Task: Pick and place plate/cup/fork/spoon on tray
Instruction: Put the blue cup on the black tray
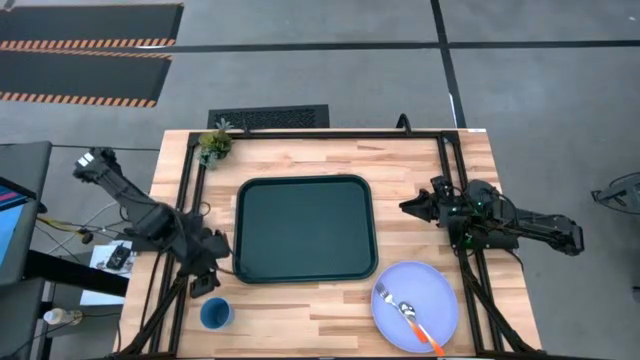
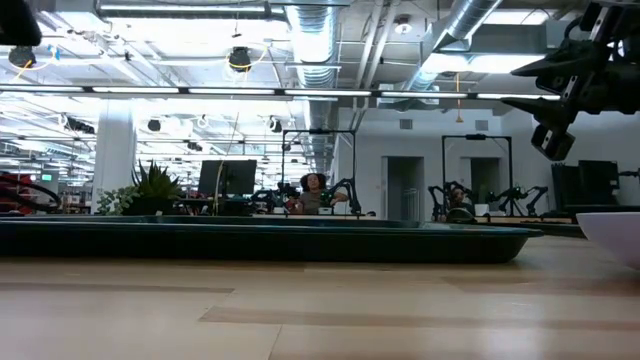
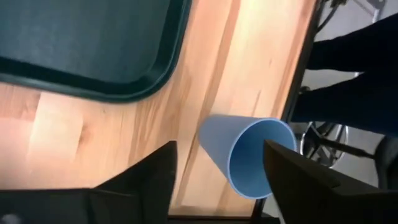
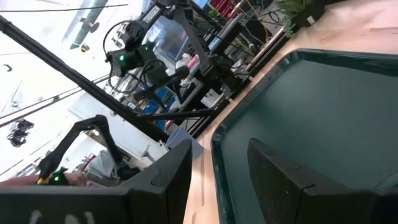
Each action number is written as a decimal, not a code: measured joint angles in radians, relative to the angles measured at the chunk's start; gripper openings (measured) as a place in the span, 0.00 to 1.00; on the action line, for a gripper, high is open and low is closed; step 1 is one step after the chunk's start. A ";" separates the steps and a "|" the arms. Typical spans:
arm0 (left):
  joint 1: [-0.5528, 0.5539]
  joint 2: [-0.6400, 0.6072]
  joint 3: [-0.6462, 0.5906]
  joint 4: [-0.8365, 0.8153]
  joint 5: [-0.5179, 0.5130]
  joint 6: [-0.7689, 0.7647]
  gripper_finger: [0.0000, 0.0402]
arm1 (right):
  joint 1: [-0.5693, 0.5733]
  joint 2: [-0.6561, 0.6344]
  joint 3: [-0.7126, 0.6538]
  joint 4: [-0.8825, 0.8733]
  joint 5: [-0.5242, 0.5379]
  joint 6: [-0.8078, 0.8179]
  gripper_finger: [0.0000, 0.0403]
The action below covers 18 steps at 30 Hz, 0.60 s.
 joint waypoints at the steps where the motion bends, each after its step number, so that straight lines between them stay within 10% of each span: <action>1: -0.016 0.008 -0.005 0.000 -0.005 -0.012 0.61 | 0.000 0.000 0.000 0.000 0.000 0.000 0.45; 8: -0.088 0.077 -0.043 0.047 0.013 -0.038 0.79 | 0.000 0.000 -0.001 -0.001 0.002 -0.002 0.45; 18: -0.136 0.273 -0.050 0.123 0.006 0.040 0.75 | 0.000 0.000 -0.002 -0.002 0.019 -0.002 0.45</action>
